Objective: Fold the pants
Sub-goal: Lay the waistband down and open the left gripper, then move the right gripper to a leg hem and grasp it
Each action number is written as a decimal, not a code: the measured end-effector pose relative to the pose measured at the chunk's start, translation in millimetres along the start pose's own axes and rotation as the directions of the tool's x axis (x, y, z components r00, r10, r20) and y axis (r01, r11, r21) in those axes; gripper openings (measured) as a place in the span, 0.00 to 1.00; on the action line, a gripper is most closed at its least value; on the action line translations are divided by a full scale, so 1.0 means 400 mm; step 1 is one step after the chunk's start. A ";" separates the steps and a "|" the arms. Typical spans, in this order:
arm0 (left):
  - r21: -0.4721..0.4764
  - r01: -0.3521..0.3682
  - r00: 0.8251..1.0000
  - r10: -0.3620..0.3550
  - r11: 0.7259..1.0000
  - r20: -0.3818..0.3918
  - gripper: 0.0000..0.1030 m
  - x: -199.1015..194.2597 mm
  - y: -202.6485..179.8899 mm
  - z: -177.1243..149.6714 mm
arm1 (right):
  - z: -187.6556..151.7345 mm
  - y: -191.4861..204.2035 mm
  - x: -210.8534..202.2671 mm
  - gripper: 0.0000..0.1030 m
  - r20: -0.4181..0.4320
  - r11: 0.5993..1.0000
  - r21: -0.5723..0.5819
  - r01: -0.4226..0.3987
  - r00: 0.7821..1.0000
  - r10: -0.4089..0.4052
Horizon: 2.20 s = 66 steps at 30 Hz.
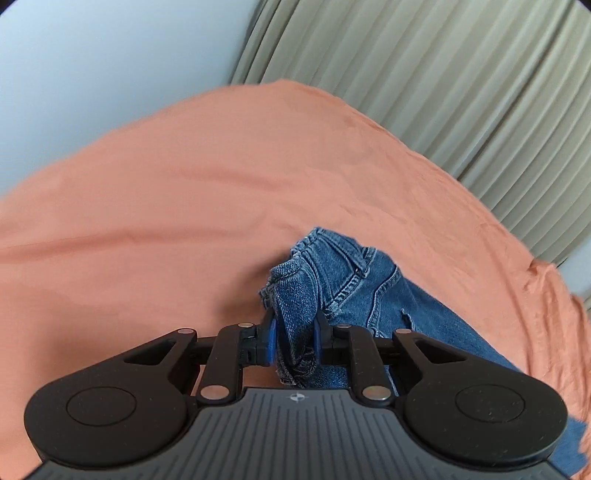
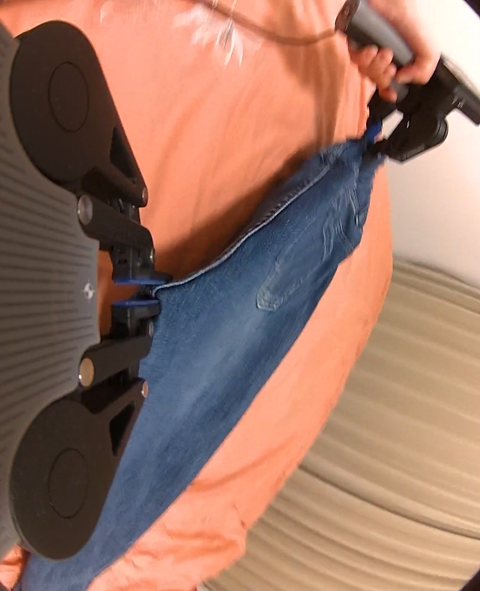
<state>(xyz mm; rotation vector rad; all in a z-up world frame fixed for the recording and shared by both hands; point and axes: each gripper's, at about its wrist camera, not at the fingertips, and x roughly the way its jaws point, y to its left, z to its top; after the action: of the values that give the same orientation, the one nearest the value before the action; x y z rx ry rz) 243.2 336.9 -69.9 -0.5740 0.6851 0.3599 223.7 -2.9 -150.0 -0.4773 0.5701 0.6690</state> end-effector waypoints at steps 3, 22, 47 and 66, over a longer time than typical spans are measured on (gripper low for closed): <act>0.066 -0.055 0.998 0.057 0.996 -0.024 0.20 -0.027 0.013 0.018 | 0.014 0.002 -0.019 0.02 -0.030 0.991 0.061 -0.123 0.992 0.125; 0.263 -0.196 0.959 0.241 0.945 -0.151 0.57 -0.022 0.017 0.005 | -0.107 -0.100 0.014 0.24 -0.128 0.871 0.456 -0.183 0.955 0.268; 0.578 0.077 0.980 0.046 0.812 -0.195 0.57 0.048 -0.618 -0.230 | -0.514 -1.050 -0.445 0.41 -0.230 0.339 0.889 0.309 0.940 -0.254; 0.634 0.011 0.962 0.165 0.774 -0.219 0.50 0.340 -0.764 -0.306 | -0.699 -1.333 -0.257 0.01 -0.112 0.223 0.960 0.170 0.961 -0.254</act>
<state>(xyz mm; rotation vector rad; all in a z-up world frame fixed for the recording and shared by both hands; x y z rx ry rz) 431.1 39.2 -124.7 0.0614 1.0328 0.1077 431.1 -576.8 -173.7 0.6858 0.7247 -0.0562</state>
